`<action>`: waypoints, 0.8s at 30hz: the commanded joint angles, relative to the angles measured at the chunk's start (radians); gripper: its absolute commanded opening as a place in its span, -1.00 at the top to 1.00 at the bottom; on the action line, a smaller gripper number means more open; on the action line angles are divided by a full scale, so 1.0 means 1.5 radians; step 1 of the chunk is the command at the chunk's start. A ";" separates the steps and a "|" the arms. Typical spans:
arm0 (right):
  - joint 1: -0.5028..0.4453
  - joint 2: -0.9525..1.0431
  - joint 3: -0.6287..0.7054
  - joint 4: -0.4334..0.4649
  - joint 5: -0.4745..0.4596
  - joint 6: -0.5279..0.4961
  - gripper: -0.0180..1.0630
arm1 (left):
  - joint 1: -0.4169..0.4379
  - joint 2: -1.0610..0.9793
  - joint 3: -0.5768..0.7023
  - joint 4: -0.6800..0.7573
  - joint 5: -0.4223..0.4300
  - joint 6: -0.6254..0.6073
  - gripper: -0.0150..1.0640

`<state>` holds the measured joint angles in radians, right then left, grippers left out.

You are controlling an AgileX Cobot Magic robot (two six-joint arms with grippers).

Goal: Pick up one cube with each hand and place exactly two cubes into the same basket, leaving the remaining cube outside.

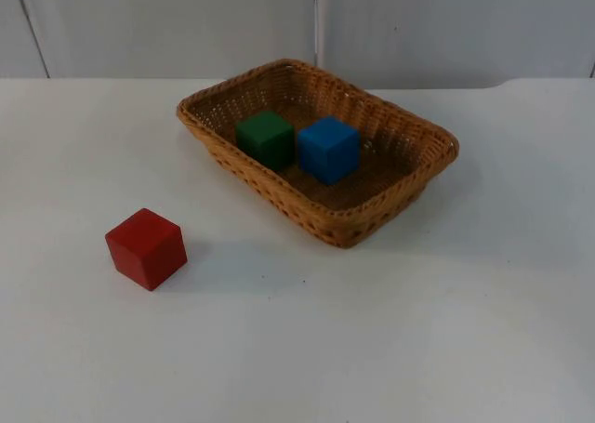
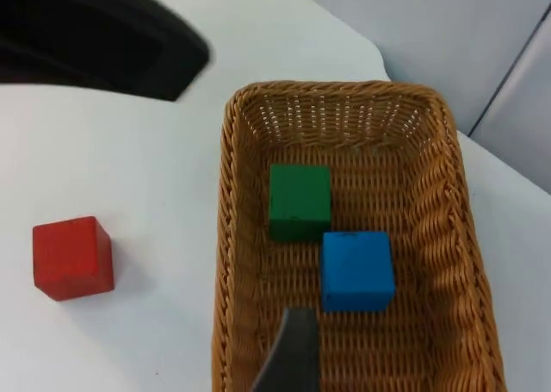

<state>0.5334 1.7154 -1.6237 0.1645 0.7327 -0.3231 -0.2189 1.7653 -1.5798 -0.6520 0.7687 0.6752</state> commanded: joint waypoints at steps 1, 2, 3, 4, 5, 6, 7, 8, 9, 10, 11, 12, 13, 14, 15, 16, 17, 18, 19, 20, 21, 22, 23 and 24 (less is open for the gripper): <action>-0.002 -0.029 0.037 0.004 -0.033 0.001 -0.36 | 0.001 -0.030 0.041 0.006 -0.028 0.000 -0.67; -0.002 -0.040 0.057 0.004 -0.042 0.001 -0.36 | 0.001 -0.043 0.058 0.006 -0.039 0.000 -0.67; -0.002 -0.051 0.073 0.004 -0.049 0.001 -0.36 | 0.001 -0.056 0.076 0.006 -0.043 0.000 -0.67; -0.002 -0.060 0.090 0.004 -0.054 0.001 -0.36 | 0.001 -0.067 0.092 0.006 -0.044 0.000 -0.67; -0.002 -0.069 0.104 0.004 -0.060 0.001 -0.36 | 0.001 -0.076 0.105 0.006 -0.044 0.006 -0.67; -0.002 -0.069 0.104 0.004 -0.060 0.001 -0.36 | 0.001 -0.076 0.105 0.006 -0.044 0.006 -0.67; -0.002 -0.077 0.118 0.004 -0.063 0.001 -0.36 | 0.001 -0.088 0.120 0.006 -0.044 0.012 -0.67; -0.002 -0.084 0.128 0.005 -0.065 0.001 -0.36 | 0.001 -0.099 0.134 0.006 -0.045 0.016 -0.67; -0.002 -0.092 0.138 0.010 -0.065 0.001 -0.36 | 0.001 -0.108 0.147 0.006 -0.045 0.017 -0.67; -0.002 -0.098 0.147 0.014 -0.065 0.001 -0.36 | 0.001 -0.119 0.158 0.006 -0.045 0.017 -0.67; -0.002 -0.106 0.156 0.018 -0.066 0.001 -0.36 | 0.001 -0.131 0.172 0.006 -0.048 0.017 -0.67; -0.002 -0.106 0.156 0.018 -0.066 0.001 -0.36 | 0.001 -0.131 0.172 0.006 -0.048 0.017 -0.67; -0.002 -0.111 0.165 0.020 -0.070 0.001 -0.36 | 0.001 -0.143 0.185 0.006 -0.049 0.017 -0.67; -0.002 -0.119 0.174 0.021 -0.073 0.001 -0.36 | 0.001 -0.152 0.195 0.006 -0.049 0.017 -0.67; -0.002 -0.126 0.182 0.021 -0.076 0.001 -0.36 | 0.001 -0.163 0.205 0.006 -0.048 0.017 -0.67; -0.002 -0.131 0.189 0.023 -0.075 0.001 -0.36 | 0.001 -0.174 0.216 0.006 -0.048 0.017 -0.67; -0.002 -0.131 0.189 0.023 -0.075 0.001 -0.36 | 0.001 -0.174 0.216 0.006 -0.048 0.017 -0.67; -0.002 -0.137 0.195 0.027 -0.075 0.001 -0.36 | 0.001 -0.186 0.228 0.006 -0.048 0.017 -0.67; -0.002 -0.140 0.203 0.031 -0.075 0.001 -0.36 | 0.001 -0.197 0.239 0.006 -0.048 0.017 -0.67; -0.002 -0.146 0.210 0.031 -0.075 0.001 -0.36 | 0.001 -0.208 0.250 0.006 -0.049 0.017 -0.67; -0.002 -0.151 0.217 0.031 -0.075 0.001 -0.36 | 0.001 -0.220 0.261 0.006 -0.049 0.017 -0.67; -0.002 -0.156 0.225 0.032 -0.076 0.001 -0.36 | 0.001 -0.231 0.271 0.006 -0.049 0.017 -0.67; -0.002 -0.163 0.235 0.036 -0.080 0.001 -0.36 | 0.001 -0.244 0.281 0.006 -0.049 0.017 -0.67; -0.002 -0.171 0.243 0.036 -0.083 0.001 -0.36 | 0.001 -0.258 0.292 0.006 -0.049 0.017 -0.67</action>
<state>0.5334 1.4891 -1.2841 0.2060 0.6296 -0.3208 -0.2189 1.4217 -1.1709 -0.6442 0.6999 0.6979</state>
